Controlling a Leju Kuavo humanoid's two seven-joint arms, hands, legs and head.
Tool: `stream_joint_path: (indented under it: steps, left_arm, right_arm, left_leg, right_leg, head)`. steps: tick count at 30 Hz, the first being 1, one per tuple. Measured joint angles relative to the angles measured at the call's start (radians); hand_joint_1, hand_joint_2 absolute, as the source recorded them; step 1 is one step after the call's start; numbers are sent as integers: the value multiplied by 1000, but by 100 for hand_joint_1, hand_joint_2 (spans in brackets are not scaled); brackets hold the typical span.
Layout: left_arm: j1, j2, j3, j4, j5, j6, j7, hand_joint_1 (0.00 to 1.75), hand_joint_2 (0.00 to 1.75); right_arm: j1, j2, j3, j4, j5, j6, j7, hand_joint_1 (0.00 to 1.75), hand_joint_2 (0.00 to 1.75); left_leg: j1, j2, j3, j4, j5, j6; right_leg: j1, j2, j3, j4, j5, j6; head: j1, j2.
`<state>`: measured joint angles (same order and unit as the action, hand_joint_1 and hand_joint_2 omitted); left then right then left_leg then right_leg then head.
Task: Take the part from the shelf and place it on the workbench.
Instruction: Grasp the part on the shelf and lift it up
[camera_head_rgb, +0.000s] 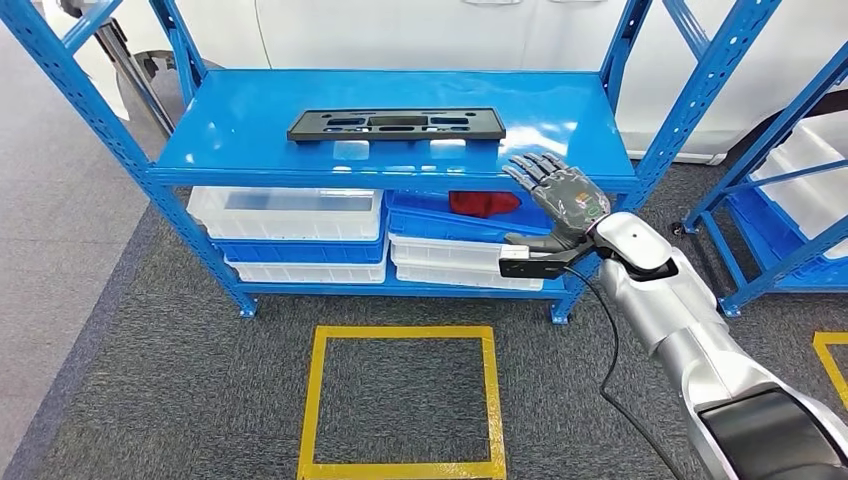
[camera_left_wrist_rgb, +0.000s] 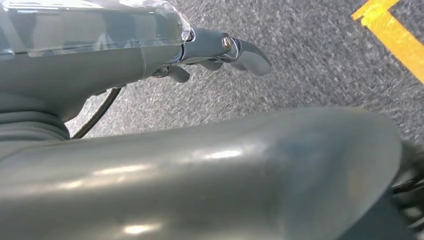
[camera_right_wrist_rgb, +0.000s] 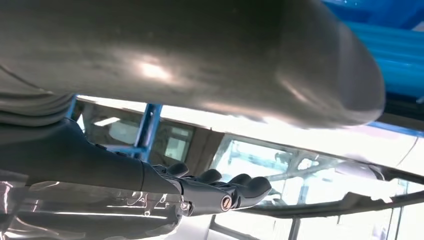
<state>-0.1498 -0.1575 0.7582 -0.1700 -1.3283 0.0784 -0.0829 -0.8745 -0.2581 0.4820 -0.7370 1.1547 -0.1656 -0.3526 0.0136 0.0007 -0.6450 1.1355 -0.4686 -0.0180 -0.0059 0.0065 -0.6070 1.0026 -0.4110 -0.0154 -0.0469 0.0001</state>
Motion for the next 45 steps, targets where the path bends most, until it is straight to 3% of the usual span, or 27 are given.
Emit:
stream_joint_path:
  steps: [2, 6, 8, 10, 11, 12, 13, 16, 18, 20, 23, 24, 26, 27, 28, 29, 30, 32, 33, 36, 38, 39, 42, 43, 44, 45]
  left_arm:
    - [-3, 0, 2, 0, 0, 1, -1, 0, 0]
    - [-2, 0, 5, -1, 0, 1, -1, 0, 0]
    - [-4, -1, 5, -1, 0, 1, -1, 0, 0]
    - [-5, -2, 5, -1, -1, 0, -1, 0, 0]
    - [-4, -2, 5, -1, -1, -1, -1, 0, 0]
    - [-4, -2, 5, -1, -1, -2, -1, 0, 0]
    - [-4, -2, 5, -1, -1, -2, -1, 0, 0]
    - [-4, -2, 5, -1, -2, -2, -1, 0, 0]
    - [-5, -2, 5, -1, -2, -2, -1, 0, 0]
    - [-6, -3, 5, -1, -2, -1, -1, 0, 0]
    - [-7, -3, 5, -4, -1, 1, -2, 0, 0]
    - [-8, -3, 5, -6, -1, 2, -2, 0, 0]
    - [-6, -3, 6, -6, 0, 3, -4, 0, 0]
    - [-4, -3, 6, -6, 1, 3, -4, 0, 0]
    - [-1, -3, 6, -6, 1, 3, -4, 0, 0]
    - [1, -3, 6, -6, 1, 3, -4, 0, 0]
    - [2, -3, 6, -6, 2, 3, -4, 0, 0]
    - [3, -2, 6, -6, 2, 2, -6, 0, 0]
    - [2, -2, 6, -6, 2, 1, -6, 0, 0]
    - [0, -2, 6, -7, 2, -2, -7, 0, 0]
    - [0, -2, 6, -7, 1, -2, -8, 0, 0]
    - [0, -2, 6, -8, 1, -2, -8, 0, 0]
    - [1, -3, 6, -8, 1, -3, -9, 0, 0]
    - [3, -2, 6, -8, 0, -4, -9, 0, 0]
    - [4, -2, 6, -8, 0, -4, -10, 0, 0]
    - [5, -3, 6, -8, 0, -5, -11, 0, 0]
  right_arm:
    - [-9, -3, 15, -7, -4, 1, 3, 0, 0]
    - [-12, -13, 37, -33, -20, 8, 15, 0, 0]
    - [-13, -19, 46, -47, -29, 10, 18, 0, 0]
    - [-8, -26, 55, -57, -35, 12, 20, 0, 0]
    - [-3, -28, 61, -62, -37, 13, 20, 0, 0]
    - [2, -30, 66, -66, -38, 13, 21, 0, 0]
    - [5, -31, 71, -72, -39, 14, 21, 0, 0]
    - [3, -32, 78, -85, -40, 17, 24, 0, 0]
    - [-2, -32, 86, -89, -42, 22, 29, 0, 0]
    - [-8, -32, 98, -91, -45, 28, 34, 0, 0]
    - [-15, -31, 111, -94, -53, 28, 37, 0, 0]
    - [-19, -30, 115, -95, -55, 28, 38, 0, 0]
    - [-25, -28, 126, -96, -57, 29, 38, 0, 0]
    - [-25, -27, 131, -96, -57, 29, 38, 0, 0]
    - [-25, -25, 135, -96, -57, 29, 38, 0, 0]
    - [-25, -24, 139, -96, -57, 29, 38, 0, 0]
    - [-25, -22, 142, -96, -58, 29, 39, 0, 0]
    - [-28, -19, 145, -95, -60, 29, 39, 0, 0]
    - [-30, -19, 146, -95, -62, 29, 39, 0, 0]
    - [-34, -18, 150, -95, -65, 28, 39, 0, 0]
    - [-36, -18, 151, -96, -67, 27, 39, 0, 0]
    - [-37, -19, 152, -96, -69, 27, 38, 0, 0]
    - [-36, -21, 157, -95, -73, 26, 37, 0, 0]
    - [-33, -21, 159, -94, -73, 26, 36, 0, 0]
    - [-31, -22, 160, -94, -74, 26, 36, 0, 0]
    - [-30, -24, 161, -94, -75, 26, 36, 0, 0]
  left_leg:
    - [-3, 0, 34, -98, 33, 11]
    - [-3, -1, 44, -122, 41, 34]
    - [-1, -1, 48, -128, 44, 44]
    - [-2, -1, 48, -128, 43, 48]
    - [-2, -1, 49, -128, 42, 49]
    - [-3, -2, 50, -127, 40, 49]
    - [-3, -2, 52, -126, 38, 48]
    - [-3, -3, 59, -123, 29, 42]
    - [-6, -3, 61, -122, 20, 34]
    - [-8, -3, 64, -125, 13, 24]
    - [-9, -2, 66, -104, -6, 10]
    - [-8, -2, 47, -62, -24, 6]
    - [-6, -2, -31, 78, -70, 1]
    - [-5, -2, -72, 138, -81, -1]
    - [-5, -2, -101, 170, -73, -1]
    - [-5, -2, -109, 157, -43, 0]
    - [-5, -2, -98, 104, 6, 4]
    - [-9, -2, -50, -35, 94, 17]
    - [-12, -1, -28, -83, 109, 23]
    - [-15, -2, 0, -124, 85, 41]
    - [-11, -4, 22, -138, 75, 53]
    - [-9, -4, 35, -143, 70, 56]
    - [-8, -6, 67, -148, 44, 60]
    - [-8, -7, 79, -148, 34, 59]
    - [-8, -8, 93, -148, 23, 58]
    - [-8, -8, 109, -148, 12, 57]
  right_leg:
    - [2, 1, -4, 6, -3, 9]
    - [1, -1, -13, 19, -15, 34]
    - [-3, -2, -48, 95, -59, 44]
    - [-5, -2, -115, 227, -115, 52]
    - [-6, -2, -142, 277, -128, 55]
    - [-7, -2, -153, 291, -121, 56]
    - [-8, -2, -146, 269, -97, 55]
    - [-8, -3, -65, 95, -5, 47]
    - [-2, -5, -31, 23, 7, 38]
    - [3, -4, -22, 9, -5, 27]
    - [-5, -4, -2, 0, -11, 9]
    - [-7, -4, 8, -3, -15, 4]
    - [-5, -6, 27, -4, -29, -5]
    - [-3, -5, 36, -4, -37, -6]
    - [-2, -4, 46, -4, -46, -7]
    - [-1, -2, 59, -4, -55, -6]
    - [-1, -1, 74, -4, -66, -5]
    - [3, 0, 101, -5, -91, 2]
    - [4, 1, 110, -6, -101, 7]
    - [5, 1, 119, -2, -104, 25]
    - [2, 0, 100, 44, -95, 37]
    - [1, -1, 71, 92, -99, 42]
    - [-5, -1, -68, 265, -163, 53]
    - [-7, -2, -102, 288, -179, 55]
    - [-9, -2, -118, 279, -176, 56]
    - [-10, -3, -119, 237, -148, 56]
  head:
    - [0, 0]
    - [0, 0]
    - [0, 0]
    - [0, 0]
    - [0, 0]
    - [0, 0]
    - [0, 0]
    - [0, 0]
    - [0, 0]
    - [0, 0]
    - [0, 0]
    - [0, 0]
    - [0, 0]
    - [0, 0]
    - [0, 0]
    - [0, 0]
    - [0, 0]
    - [0, 0]
    - [0, 0]
    - [0, 0]
    - [0, 0]
    - [0, 0]
    - [1, 0]
    - [1, 0]
    - [1, 0]
    - [1, 0]
